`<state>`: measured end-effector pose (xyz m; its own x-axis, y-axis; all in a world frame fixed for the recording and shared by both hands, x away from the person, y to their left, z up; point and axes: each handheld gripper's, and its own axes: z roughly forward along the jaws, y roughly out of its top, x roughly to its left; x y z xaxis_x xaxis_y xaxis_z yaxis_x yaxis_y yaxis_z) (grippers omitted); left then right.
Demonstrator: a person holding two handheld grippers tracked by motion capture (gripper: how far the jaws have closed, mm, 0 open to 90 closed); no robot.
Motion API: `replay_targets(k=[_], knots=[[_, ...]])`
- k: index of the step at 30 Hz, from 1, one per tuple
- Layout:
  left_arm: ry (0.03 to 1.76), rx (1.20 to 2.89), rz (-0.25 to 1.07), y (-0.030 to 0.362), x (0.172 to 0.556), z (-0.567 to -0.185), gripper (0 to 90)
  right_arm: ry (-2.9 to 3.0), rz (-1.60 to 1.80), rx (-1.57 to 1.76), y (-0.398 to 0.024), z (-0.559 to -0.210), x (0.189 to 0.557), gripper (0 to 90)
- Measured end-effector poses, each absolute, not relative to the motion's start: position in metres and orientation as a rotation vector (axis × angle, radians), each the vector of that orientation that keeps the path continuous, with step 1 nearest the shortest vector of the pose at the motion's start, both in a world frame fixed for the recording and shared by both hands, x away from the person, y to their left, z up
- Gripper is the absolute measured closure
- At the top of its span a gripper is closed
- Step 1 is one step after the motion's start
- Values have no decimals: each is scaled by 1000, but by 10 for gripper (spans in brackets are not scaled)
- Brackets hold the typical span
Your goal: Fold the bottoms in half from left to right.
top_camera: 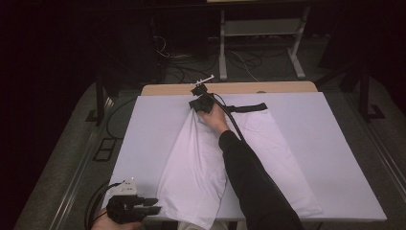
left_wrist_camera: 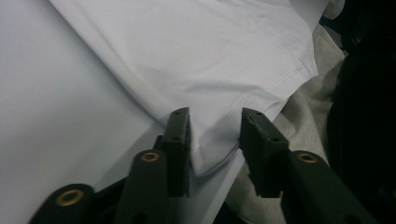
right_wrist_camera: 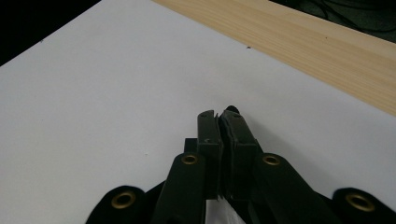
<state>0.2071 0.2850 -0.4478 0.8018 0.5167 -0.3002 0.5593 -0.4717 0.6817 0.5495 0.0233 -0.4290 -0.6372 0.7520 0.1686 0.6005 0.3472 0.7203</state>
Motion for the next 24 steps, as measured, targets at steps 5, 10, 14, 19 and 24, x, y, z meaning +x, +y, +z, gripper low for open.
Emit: replay_targets(k=[5, 10, 14, 19, 24], knots=[[777, 2187, -72, 280, 210, -448, 791, 2414, 1162, 1227, 23, -429, 549, 851], [765, 2198, -72, 279, 212, -448, 877, 2416, 1161, 1223, 24, -429, 549, 851], [755, 2204, -63, 278, 211, -446, 888, 2417, 1162, 1225, 24, -428, 549, 851], [747, 2193, -63, 279, 212, -443, 889, 2416, 1169, 1218, 22, -425, 549, 851], [731, 2176, -52, 278, 212, -435, 889, 2414, 1178, 1228, 18, -422, 550, 851]])
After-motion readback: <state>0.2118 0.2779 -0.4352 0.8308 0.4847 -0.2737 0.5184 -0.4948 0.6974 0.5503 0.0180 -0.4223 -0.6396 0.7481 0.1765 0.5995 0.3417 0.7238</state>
